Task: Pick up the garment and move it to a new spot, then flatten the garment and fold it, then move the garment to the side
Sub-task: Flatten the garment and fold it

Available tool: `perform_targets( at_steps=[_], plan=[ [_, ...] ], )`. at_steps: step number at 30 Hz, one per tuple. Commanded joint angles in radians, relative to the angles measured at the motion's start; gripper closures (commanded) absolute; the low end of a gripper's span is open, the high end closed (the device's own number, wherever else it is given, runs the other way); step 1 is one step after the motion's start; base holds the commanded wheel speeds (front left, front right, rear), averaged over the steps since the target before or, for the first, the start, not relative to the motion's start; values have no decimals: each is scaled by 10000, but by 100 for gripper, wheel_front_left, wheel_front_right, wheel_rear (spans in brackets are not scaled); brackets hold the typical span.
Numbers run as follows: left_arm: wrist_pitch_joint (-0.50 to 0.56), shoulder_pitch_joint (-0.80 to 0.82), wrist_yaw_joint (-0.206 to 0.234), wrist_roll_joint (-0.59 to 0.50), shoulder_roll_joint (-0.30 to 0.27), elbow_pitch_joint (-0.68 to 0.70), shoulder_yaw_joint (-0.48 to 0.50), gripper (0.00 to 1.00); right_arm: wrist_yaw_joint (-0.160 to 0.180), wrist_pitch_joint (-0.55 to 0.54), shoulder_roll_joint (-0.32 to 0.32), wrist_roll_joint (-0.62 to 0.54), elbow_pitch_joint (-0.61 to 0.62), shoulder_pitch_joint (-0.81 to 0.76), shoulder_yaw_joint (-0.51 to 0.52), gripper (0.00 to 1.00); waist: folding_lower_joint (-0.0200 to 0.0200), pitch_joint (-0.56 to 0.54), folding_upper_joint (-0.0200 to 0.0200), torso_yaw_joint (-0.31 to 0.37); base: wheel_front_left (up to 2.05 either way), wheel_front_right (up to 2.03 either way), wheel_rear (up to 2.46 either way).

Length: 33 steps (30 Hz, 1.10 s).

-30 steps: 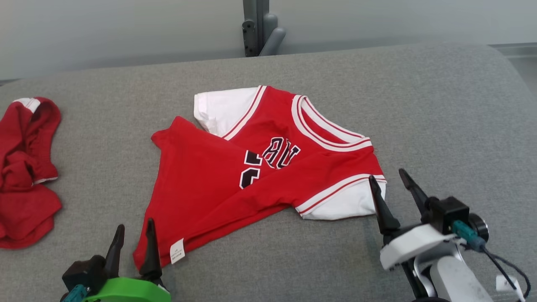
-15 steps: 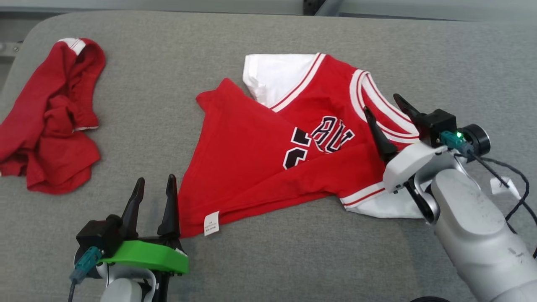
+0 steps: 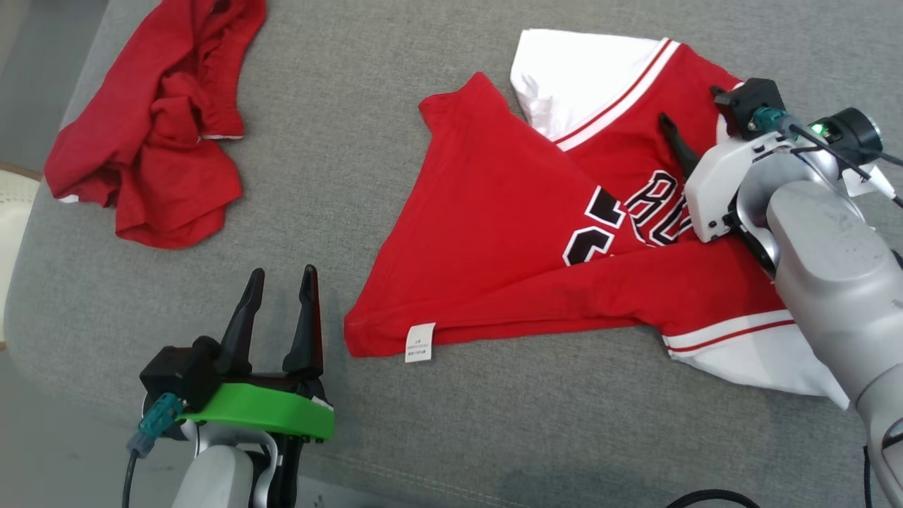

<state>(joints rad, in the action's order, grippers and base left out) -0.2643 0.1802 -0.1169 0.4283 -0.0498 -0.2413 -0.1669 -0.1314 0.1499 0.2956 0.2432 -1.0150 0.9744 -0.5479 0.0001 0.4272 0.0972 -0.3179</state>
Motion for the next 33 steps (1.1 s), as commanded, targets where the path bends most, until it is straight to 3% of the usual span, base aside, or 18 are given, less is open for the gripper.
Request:
perform_targets(
  at_steps=[1,5,6,7,8,9,18,25,29,30,31,33],
  plan=[
    [-1,173,64,52,-16,25,-25,0,14,-112,95,-53,-220,217,-73,0,-1,561,2,-591,0,0,0],
    [-1,163,119,112,-17,61,-62,0,12,-875,95,-134,-1190,532,-430,0,-1,651,2,-760,0,0,0],
    [-1,153,125,106,-19,48,-52,0,12,-1026,74,-70,-1388,537,-470,13,-1,667,2,-782,0,0,0],
    [-1,147,139,120,-19,26,-39,0,9,-1085,61,-23,-1520,581,-511,35,-1,683,2,-803,0,0,0],
    [-1,148,151,124,-16,18,-35,0,9,-1158,70,-27,-1646,625,-583,81,-1,696,2,-821,0,0,0],
    [-1,147,158,130,-17,19,-22,0,10,-1160,88,1,-1743,694,-624,100,-1,712,2,-833,0,0,0],
    [-1,311,146,235,-19,118,-15,0,23,49,1209,-714,-2401,2144,258,100,-1,1092,2,-977,0,0,0],
    [-1,448,145,304,-20,201,-165,0,17,680,2653,-2003,-2686,3105,2282,100,-1,1275,2,-1166,0,0,0],
    [-1,522,169,232,-22,278,-235,0,17,723,3141,-2832,-2713,2941,3737,100,-1,1205,2,-1138,0,0,0],
    [-1,523,180,207,-20,290,-237,0,17,728,3159,-3048,-2724,2804,4064,38,-1,1162,2,-1082,0,0,0],
    [-1,517,180,190,-17,306,-238,0,17,779,3081,-3171,-2730,2627,4396,0,-1,1108,2,-1010,0,0,0],
    [-1,497,170,109,-20,312,-205,0,15,923,2829,-3523,-2599,2323,4964,0,-1,951,2,-815,0,0,0]
  ],
)
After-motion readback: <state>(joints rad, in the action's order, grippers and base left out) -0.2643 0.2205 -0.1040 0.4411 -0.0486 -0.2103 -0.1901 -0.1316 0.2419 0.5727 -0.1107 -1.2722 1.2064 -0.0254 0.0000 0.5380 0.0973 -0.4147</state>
